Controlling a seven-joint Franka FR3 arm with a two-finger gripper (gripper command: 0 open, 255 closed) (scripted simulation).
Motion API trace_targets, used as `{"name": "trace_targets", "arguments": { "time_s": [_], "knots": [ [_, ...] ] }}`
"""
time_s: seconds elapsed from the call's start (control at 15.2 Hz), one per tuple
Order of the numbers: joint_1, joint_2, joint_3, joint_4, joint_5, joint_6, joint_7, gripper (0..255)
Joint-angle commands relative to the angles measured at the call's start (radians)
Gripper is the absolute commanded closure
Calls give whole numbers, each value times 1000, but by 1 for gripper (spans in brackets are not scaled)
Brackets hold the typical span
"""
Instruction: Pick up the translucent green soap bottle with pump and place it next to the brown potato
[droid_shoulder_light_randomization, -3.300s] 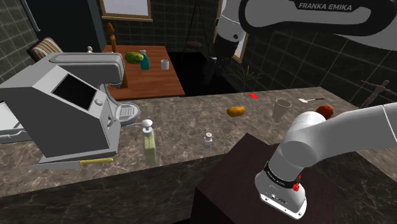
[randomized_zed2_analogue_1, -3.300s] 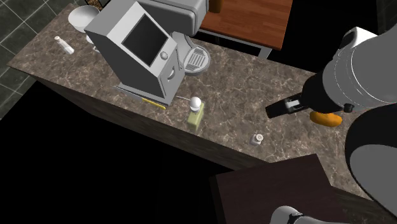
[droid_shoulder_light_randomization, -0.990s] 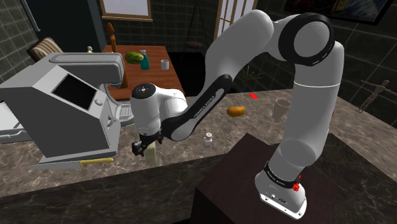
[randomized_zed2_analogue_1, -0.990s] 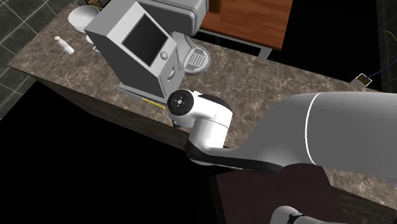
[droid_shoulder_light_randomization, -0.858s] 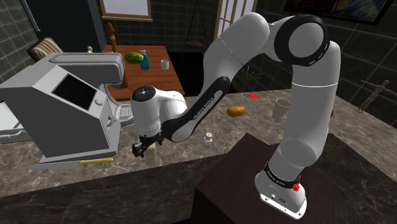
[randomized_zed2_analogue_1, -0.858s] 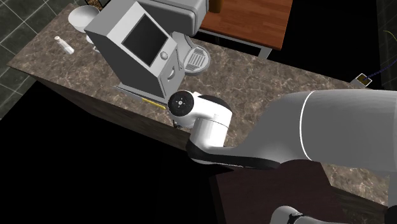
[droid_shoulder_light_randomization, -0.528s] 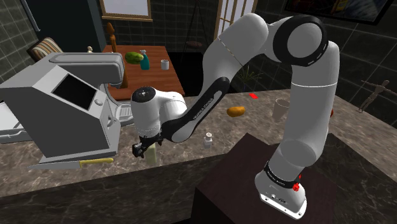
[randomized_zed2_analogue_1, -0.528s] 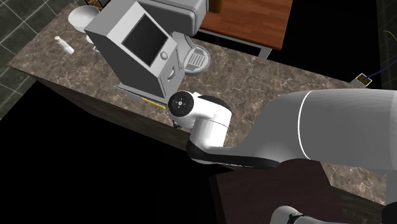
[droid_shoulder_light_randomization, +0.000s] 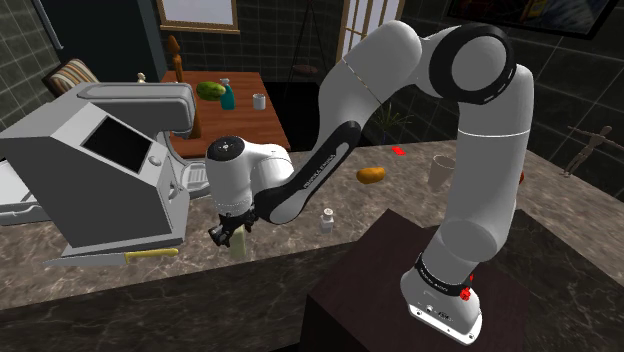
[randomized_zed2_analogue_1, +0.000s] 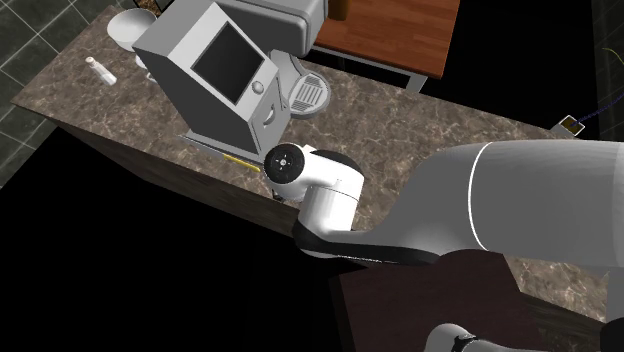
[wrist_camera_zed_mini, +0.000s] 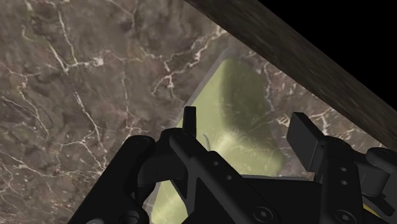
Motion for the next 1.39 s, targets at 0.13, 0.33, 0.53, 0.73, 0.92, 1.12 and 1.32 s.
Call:
{"name": "trace_targets", "arguments": {
  "time_s": [0.13,0.33,0.53,0.73,0.92,1.12,1.32],
  "knots": [
    [0,0,-1,0,0,0,0,255],
    [-12,-23,14,0,28,-15,-21,255],
    [-28,-57,35,1,70,-39,-54,255],
    [-42,-91,54,5,111,-65,-87,255],
    [-55,-124,71,11,153,-91,-119,255],
    [-66,-156,85,19,192,-118,-150,255],
    [-75,-187,96,30,230,-147,-180,255]
  ]
}}
